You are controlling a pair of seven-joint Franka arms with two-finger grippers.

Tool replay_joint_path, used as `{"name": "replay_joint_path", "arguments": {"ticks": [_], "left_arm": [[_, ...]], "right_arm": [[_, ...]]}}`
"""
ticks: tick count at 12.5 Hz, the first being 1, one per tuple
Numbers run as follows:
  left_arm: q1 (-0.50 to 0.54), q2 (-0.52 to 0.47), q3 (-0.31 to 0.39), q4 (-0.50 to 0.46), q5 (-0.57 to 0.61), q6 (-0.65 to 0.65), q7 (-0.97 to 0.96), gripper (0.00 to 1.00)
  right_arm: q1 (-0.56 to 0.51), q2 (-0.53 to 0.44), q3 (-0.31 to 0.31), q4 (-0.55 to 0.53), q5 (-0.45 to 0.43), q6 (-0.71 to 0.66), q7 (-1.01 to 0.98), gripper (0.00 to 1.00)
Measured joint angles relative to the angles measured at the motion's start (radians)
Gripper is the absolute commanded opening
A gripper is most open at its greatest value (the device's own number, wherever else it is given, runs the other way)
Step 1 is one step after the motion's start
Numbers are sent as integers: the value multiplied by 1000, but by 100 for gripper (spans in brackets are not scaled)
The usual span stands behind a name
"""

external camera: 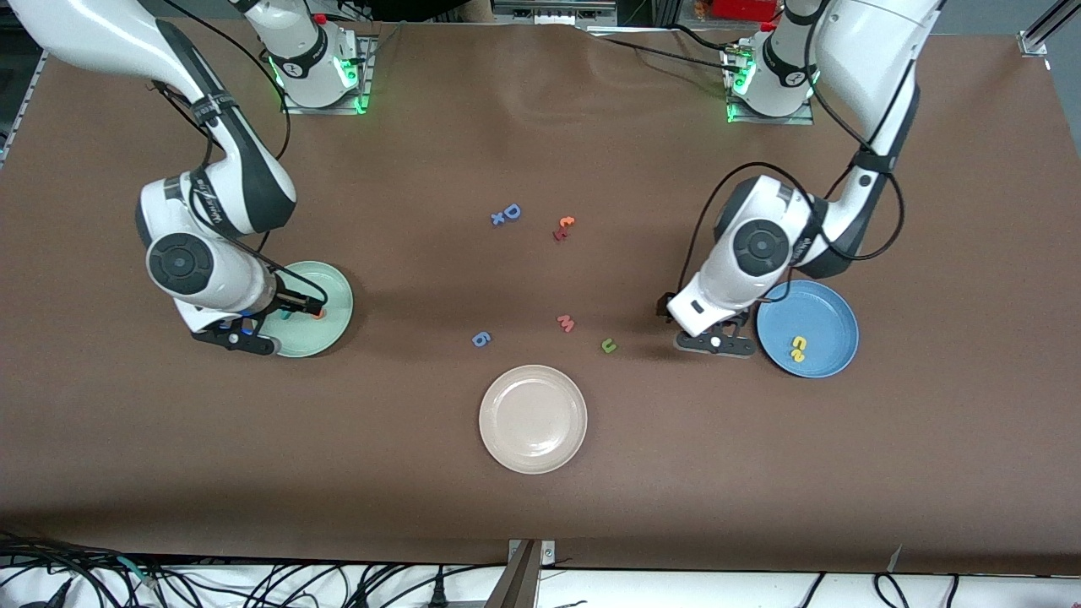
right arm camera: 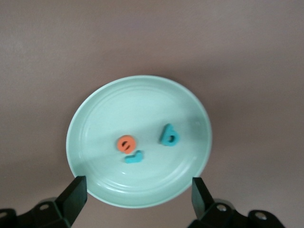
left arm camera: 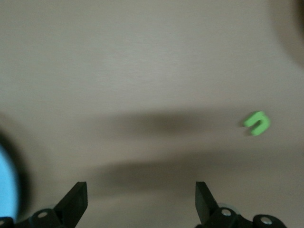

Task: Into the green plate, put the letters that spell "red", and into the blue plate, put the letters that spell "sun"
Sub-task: 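Release the teal letter on the green plate while the left gripper withdraws, then move the left gripper over the green n while the right gripper withdraws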

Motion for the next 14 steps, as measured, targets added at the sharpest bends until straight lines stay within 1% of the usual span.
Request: {"name": "replay_joint_path", "arguments": {"ticks": [2, 4, 6, 9, 12, 14], "left_arm": [[-40, 41, 0, 45, 0, 0, -84, 100], [-64, 91, 1, 98, 0, 0, -132, 100], [-81, 139, 1, 146, 0, 1, -160, 100], [-86, 195, 1, 221, 0, 1, -167, 100], [-93, 231, 1, 275, 0, 1, -175, 100], [-109, 247, 2, 302, 0, 1, -191, 100]], "right_arm": [[-11, -3, -1, 78, 18, -76, -55, 98], [-37, -3, -4, 130, 45, -117, -125, 98], [-64, -3, -5, 148, 50, -127, -170, 98], [-70, -14, -4, 160, 51, -127, -186, 98], [-79, -53, -4, 165, 86, -131, -208, 98], [-89, -62, -5, 168, 89, -131, -219, 98]]}}
